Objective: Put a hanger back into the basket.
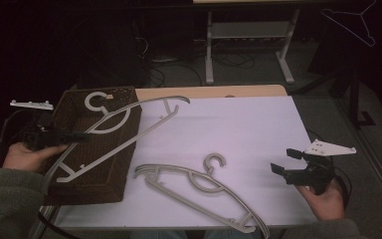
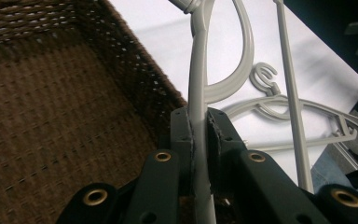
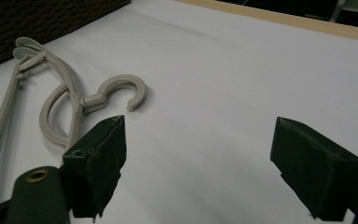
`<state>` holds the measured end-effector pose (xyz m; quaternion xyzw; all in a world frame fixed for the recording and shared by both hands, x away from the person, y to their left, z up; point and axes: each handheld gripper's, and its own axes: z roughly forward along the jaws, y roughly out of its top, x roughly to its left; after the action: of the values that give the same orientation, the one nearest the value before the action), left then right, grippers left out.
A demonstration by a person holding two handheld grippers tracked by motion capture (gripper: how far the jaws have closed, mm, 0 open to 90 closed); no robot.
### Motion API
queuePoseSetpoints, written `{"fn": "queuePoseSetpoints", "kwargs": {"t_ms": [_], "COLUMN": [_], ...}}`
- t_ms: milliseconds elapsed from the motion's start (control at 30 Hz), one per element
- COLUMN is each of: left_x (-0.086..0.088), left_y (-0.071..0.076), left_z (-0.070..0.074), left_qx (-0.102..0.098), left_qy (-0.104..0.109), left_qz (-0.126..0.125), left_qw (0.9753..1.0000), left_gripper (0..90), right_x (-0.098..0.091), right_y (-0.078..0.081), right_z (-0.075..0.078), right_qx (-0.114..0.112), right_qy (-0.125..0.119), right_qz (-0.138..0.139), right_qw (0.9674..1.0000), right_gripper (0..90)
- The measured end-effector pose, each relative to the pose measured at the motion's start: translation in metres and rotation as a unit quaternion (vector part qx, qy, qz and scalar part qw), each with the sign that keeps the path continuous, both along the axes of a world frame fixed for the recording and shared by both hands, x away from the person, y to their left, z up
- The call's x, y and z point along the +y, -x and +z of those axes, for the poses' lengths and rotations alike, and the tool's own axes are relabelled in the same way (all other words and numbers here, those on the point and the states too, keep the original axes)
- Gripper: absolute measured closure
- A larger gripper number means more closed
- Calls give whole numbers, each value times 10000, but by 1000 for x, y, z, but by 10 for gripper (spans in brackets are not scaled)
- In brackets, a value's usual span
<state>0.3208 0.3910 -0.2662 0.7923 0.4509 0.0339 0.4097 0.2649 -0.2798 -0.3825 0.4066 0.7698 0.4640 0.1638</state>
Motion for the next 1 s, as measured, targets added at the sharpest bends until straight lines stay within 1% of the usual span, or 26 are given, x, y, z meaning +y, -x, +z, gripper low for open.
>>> {"fn": "queuePoseSetpoints", "kwargs": {"t_ms": [133, 200, 300, 400, 500, 567, 667, 733, 833, 1000], "left_x": [11, 16, 24, 33, 40, 46, 54, 59, 68, 81], "left_y": [0, 0, 0, 0, 0, -1, -1, -2, -3, -6], "left_z": [1, 2, 2, 1, 0, -1, -2, -3, -5, -10], "left_qx": [-28, -47, -69, -83, -127, -95, -55, -46, -22, 4], "left_qy": [1, -32, -103, -120, -68, -29, -34, -59, -12, -25], "left_qz": [156, 275, 376, 505, 648, 727, 871, 955, 1103, 1398], "left_qw": [9999, 9996, 9992, 9986, 9978, 9973, 9962, 9954, 9939, 9902], "left_gripper": [820, 820, 820, 820, 820, 820, 819, 819, 820, 819], "right_x": [0, 0, 0, 0, 0, 0, 0, 0, 0, 0], "right_y": [0, 0, 0, 0, 0, -1, -1, -1, -1, -1], "right_z": [0, 0, 0, -1, -1, -1, -2, -2, -3, -3], "right_qx": [1, -2, -5, 16, 11, 11, 14, 56, 27, 58], "right_qy": [-4, 6, 5, 10, 19, 13, 6, -13, 12, 14], "right_qz": [-3, 0, -4, -5, -3, -5, -8, -25, -9, -10], "right_qw": [10000, 10000, 10000, 10000, 10000, 10000, 10000, 10000, 10000, 10000], "right_gripper": [173, 173, 174, 173, 174, 174, 174, 174, 174, 174]}}
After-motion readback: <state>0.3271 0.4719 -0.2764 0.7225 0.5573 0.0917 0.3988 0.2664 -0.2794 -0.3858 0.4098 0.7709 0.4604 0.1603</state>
